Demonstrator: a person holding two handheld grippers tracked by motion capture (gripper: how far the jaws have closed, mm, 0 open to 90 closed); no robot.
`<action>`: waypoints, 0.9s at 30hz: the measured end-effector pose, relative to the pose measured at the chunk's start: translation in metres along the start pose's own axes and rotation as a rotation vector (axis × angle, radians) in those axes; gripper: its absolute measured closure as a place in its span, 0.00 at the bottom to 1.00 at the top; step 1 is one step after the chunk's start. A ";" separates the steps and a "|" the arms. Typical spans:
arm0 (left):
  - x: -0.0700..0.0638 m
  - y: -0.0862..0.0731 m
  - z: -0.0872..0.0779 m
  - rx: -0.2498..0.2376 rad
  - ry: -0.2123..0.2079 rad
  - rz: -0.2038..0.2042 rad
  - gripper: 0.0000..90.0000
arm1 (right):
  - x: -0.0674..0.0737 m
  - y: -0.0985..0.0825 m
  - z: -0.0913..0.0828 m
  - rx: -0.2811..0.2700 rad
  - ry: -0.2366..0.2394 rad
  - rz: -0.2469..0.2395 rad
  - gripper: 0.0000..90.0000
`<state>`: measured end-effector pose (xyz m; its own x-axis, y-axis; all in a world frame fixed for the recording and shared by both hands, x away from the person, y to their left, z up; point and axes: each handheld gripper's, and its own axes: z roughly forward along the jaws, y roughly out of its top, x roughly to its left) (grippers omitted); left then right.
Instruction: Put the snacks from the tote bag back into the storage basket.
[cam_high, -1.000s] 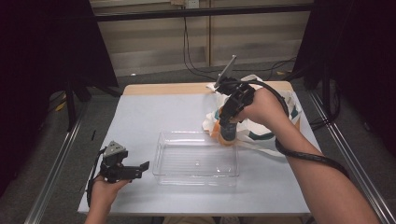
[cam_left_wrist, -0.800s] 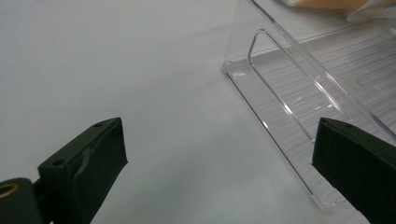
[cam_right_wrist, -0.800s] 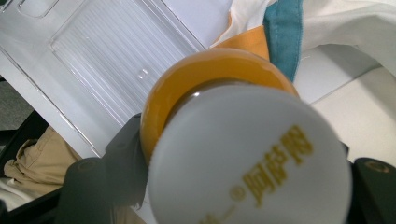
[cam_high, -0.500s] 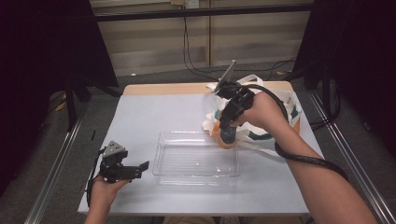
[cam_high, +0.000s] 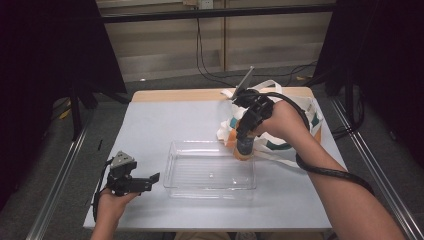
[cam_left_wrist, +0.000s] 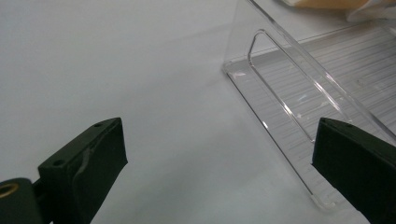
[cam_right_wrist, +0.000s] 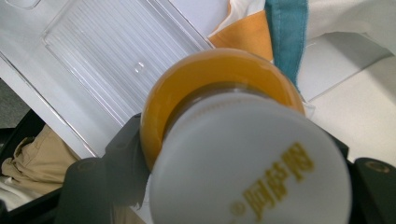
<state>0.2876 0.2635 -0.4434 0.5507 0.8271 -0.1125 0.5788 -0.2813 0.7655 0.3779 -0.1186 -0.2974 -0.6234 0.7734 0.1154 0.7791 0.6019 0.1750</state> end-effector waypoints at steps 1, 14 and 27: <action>0.000 0.000 0.000 -0.001 0.001 0.001 0.03 | 0.000 0.000 0.001 -0.001 0.000 0.000 0.34; 0.000 0.000 0.000 0.001 0.002 0.003 0.03 | -0.002 -0.002 0.006 0.003 0.004 -0.007 0.34; 0.000 0.000 0.000 0.006 0.003 0.007 0.03 | -0.002 -0.004 0.011 0.018 0.005 0.004 0.34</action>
<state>0.2880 0.2636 -0.4436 0.5534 0.8262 -0.1052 0.5782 -0.2902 0.7626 0.3768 -0.1209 -0.3095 -0.6208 0.7746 0.1208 0.7824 0.6027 0.1568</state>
